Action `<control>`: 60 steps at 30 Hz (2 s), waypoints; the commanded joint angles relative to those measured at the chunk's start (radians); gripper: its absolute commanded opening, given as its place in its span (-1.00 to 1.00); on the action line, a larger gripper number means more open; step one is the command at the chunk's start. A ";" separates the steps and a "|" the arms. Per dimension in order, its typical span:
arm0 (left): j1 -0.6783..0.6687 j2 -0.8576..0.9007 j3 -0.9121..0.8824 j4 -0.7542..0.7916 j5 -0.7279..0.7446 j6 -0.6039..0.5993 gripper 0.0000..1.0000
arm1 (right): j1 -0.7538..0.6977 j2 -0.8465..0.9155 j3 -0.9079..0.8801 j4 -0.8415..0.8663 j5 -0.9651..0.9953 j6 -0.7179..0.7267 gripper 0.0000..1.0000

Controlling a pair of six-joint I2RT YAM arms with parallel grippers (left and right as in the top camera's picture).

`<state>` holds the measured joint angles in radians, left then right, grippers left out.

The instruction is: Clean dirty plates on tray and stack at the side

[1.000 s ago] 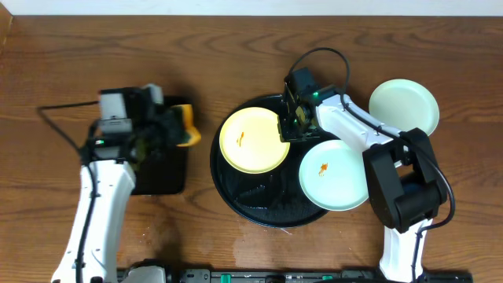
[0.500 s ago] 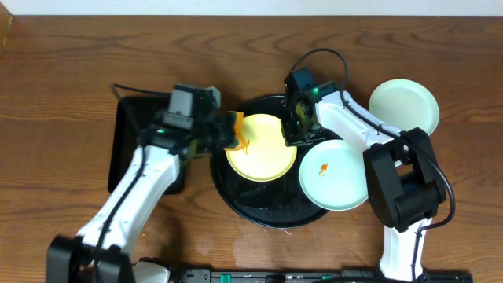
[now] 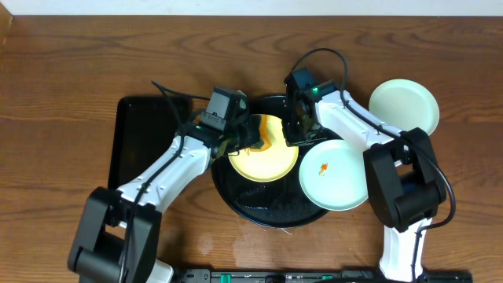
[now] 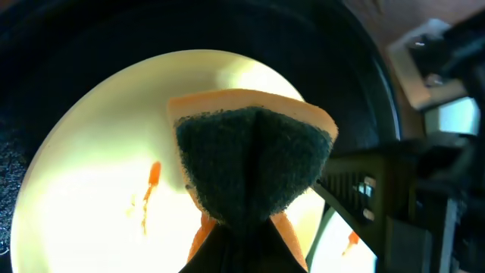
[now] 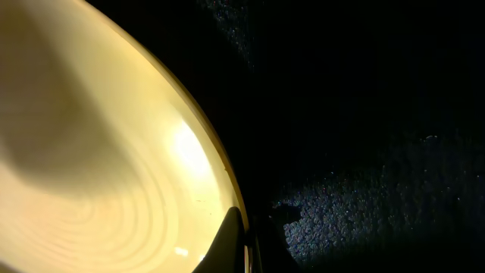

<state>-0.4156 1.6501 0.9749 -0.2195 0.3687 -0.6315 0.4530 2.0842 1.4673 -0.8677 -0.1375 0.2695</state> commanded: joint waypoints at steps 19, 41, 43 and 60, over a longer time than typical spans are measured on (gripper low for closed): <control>0.392 -0.264 0.013 -0.251 -0.519 0.168 -0.85 | -0.020 0.014 0.013 0.015 0.043 0.007 -0.98; 0.586 0.021 -0.013 -0.214 -0.428 0.210 -0.85 | -0.019 0.014 0.012 0.027 0.043 0.007 -0.98; 0.586 0.072 -0.014 -0.204 -0.415 0.220 -0.85 | -0.019 0.014 0.011 0.027 0.043 0.007 -0.98; 0.586 -0.063 0.019 -0.256 -0.334 0.220 -0.85 | -0.019 0.014 0.011 0.025 0.043 0.007 -0.97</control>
<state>0.1699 1.7145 0.9749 -0.4622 0.0147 -0.4206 0.4530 2.0842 1.4673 -0.8444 -0.1299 0.2699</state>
